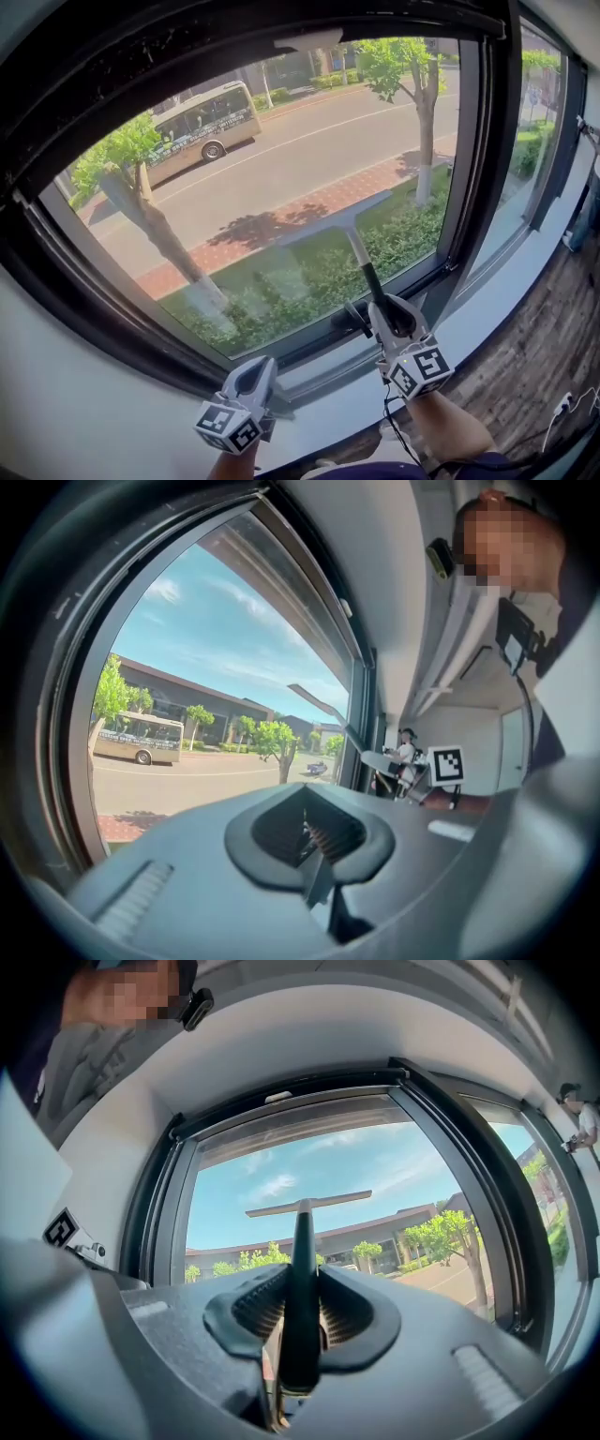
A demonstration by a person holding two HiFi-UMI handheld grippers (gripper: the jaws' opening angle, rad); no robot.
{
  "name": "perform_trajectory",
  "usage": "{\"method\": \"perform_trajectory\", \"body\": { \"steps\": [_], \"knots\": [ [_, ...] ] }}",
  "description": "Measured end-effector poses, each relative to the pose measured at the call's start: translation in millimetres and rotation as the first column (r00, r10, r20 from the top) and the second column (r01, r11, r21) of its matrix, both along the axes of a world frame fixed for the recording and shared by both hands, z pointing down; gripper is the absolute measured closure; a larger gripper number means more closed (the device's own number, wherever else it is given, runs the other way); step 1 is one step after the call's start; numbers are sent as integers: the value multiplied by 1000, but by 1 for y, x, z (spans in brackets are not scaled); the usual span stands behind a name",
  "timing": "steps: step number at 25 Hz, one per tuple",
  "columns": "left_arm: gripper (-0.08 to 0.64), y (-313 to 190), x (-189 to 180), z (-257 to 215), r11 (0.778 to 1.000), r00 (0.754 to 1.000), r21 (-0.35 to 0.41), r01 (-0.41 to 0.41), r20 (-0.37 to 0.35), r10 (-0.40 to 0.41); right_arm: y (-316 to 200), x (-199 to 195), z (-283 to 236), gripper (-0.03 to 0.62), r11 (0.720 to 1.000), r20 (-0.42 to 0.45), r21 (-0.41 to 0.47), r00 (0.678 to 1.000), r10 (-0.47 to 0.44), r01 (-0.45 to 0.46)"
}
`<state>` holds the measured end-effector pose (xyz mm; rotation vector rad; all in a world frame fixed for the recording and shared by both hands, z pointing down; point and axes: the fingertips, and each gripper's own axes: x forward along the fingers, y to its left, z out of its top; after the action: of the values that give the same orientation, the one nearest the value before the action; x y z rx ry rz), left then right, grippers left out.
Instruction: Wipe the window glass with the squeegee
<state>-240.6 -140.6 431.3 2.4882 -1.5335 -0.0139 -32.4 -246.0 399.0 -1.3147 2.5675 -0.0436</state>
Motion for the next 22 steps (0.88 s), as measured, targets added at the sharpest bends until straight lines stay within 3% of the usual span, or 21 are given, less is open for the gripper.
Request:
{"method": "perform_trajectory", "body": {
  "steps": [7, 11, 22],
  "knots": [
    [555, 11, 0, 15, 1000, 1000, -17, 7, 5, -7, 10, 3, 51, 492, 997, -22, -78, 1000, 1, -3],
    [555, 15, 7, 21, 1000, 998, -13, -26, 60, 27, 11, 0, 72, 492, 994, -33, -111, 999, -1, -3],
    [555, 26, 2, 29, 996, 997, -87, -12, 77, 18, 23, 6, 130, 492, 974, -51, -224, 999, 4, -15]
  ]
}}
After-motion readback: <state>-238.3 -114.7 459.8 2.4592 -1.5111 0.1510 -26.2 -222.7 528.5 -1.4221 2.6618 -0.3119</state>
